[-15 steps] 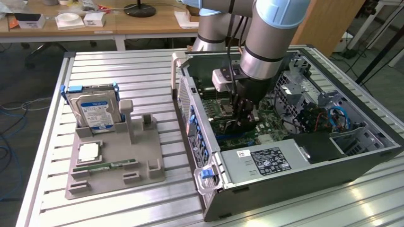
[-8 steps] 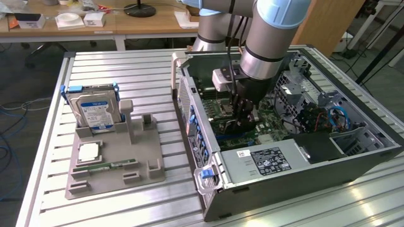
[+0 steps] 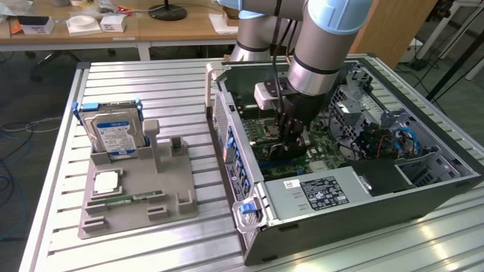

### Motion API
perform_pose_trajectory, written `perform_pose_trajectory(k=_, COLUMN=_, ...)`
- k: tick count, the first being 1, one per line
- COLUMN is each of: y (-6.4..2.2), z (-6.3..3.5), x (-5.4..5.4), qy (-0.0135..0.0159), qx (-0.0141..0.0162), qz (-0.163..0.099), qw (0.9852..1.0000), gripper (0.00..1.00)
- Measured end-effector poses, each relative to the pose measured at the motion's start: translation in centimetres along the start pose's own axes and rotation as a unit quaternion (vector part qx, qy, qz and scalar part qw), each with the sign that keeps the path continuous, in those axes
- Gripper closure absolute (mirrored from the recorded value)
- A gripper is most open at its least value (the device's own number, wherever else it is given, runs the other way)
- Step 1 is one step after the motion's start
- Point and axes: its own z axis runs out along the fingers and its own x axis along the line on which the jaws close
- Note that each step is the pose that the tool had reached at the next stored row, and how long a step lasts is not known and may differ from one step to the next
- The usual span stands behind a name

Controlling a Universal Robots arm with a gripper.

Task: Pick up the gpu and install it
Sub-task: 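Insert the gpu into the slot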

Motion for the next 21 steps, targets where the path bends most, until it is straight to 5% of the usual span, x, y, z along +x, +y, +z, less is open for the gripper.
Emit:
perform_pose_trajectory(k=6, y=-0.06, z=0.01, x=0.04, qy=0.0009, qx=0.0000, qz=0.000, qw=1.0000, gripper=0.74)
perform_pose_trajectory(k=10, y=-0.16, z=0.04, x=0.07, qy=0.0051, qx=-0.0011, qz=0.000, qw=1.0000, gripper=0.74)
perform_pose_trajectory(k=21, y=-0.14, z=0.07, x=-0.16, qy=0.0055, qx=-0.0003, qz=0.001, qw=1.0000, gripper=0.74)
